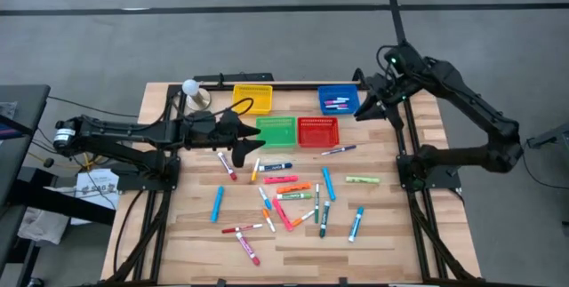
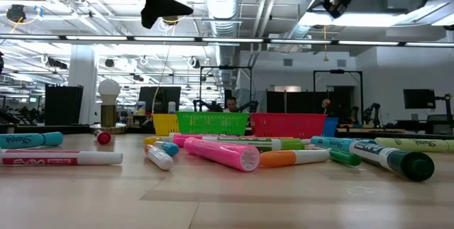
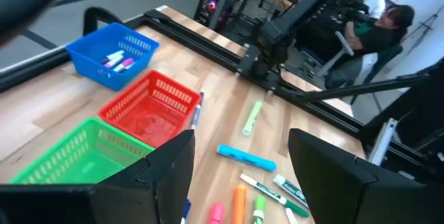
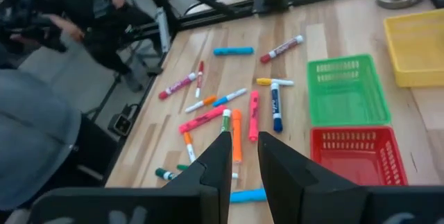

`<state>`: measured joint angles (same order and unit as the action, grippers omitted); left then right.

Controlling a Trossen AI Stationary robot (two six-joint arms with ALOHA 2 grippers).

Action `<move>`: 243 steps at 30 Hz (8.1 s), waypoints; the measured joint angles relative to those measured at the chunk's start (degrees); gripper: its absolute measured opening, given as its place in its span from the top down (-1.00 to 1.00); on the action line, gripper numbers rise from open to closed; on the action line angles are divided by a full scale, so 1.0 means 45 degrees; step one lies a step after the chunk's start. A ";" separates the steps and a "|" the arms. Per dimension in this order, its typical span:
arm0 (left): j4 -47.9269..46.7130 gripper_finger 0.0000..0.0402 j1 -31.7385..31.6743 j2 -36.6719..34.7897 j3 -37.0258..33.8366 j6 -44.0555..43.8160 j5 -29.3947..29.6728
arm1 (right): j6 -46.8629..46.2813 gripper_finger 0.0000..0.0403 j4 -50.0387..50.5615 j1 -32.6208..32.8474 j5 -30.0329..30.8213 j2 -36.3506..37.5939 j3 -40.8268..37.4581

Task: Pick & Place Markers
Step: Put the yellow highlighter into the blue bin

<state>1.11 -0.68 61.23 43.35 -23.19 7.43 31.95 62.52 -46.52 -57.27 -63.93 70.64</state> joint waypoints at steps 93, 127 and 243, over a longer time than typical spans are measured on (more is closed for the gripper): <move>-0.4344 -0.15 0.0387 0.7101 0.0049 -0.7964 -0.1623 | -0.7447 0.70 -0.8660 -0.0583 0.1738 0.4926 -0.6986; -0.4592 0.75 0.0368 0.7143 -0.0005 -0.8367 -0.0895 | -0.8208 0.70 -0.8660 -0.0588 0.1748 0.4926 -0.6981; 0.0837 0.05 -0.0133 -0.0488 -0.0010 -0.0148 0.2896 | -0.8971 0.85 -1.4866 0.2792 0.6689 -0.3513 -0.3353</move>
<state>4.88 -1.28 59.04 43.31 -23.85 20.46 -8.42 -4.37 -33.96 -27.17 -79.74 55.55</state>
